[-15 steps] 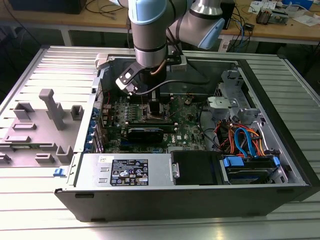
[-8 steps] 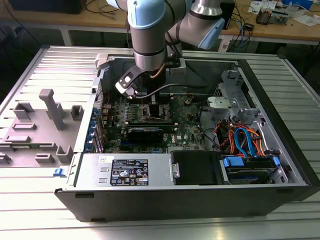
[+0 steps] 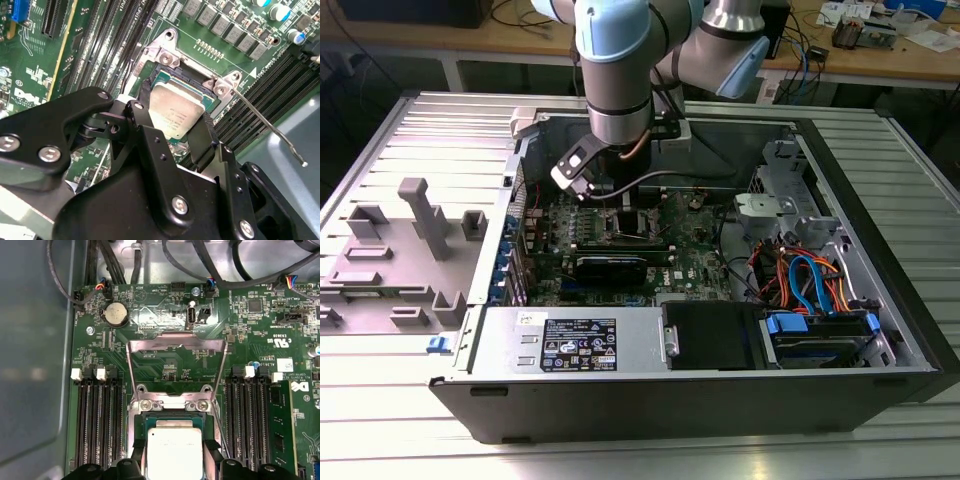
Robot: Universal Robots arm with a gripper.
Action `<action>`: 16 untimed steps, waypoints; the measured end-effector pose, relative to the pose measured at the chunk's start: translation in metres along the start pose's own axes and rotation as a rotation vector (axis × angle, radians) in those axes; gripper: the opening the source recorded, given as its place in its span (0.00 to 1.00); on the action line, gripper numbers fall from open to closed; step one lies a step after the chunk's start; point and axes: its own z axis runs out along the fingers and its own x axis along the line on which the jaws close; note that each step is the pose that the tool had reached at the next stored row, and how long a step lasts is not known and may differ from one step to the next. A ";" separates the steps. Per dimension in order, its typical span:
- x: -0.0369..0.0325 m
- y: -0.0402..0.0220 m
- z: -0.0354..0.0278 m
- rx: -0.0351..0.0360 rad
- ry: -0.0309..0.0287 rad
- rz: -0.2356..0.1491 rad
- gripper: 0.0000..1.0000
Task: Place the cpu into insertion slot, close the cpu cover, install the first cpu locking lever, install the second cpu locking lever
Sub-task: 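Place the cpu into insertion slot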
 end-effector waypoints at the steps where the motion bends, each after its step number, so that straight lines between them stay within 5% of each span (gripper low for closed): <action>1: 0.0000 0.0000 0.0002 0.0001 0.0000 0.000 0.54; 16: 0.0000 0.0010 0.0039 -0.0001 -0.0033 0.012 0.54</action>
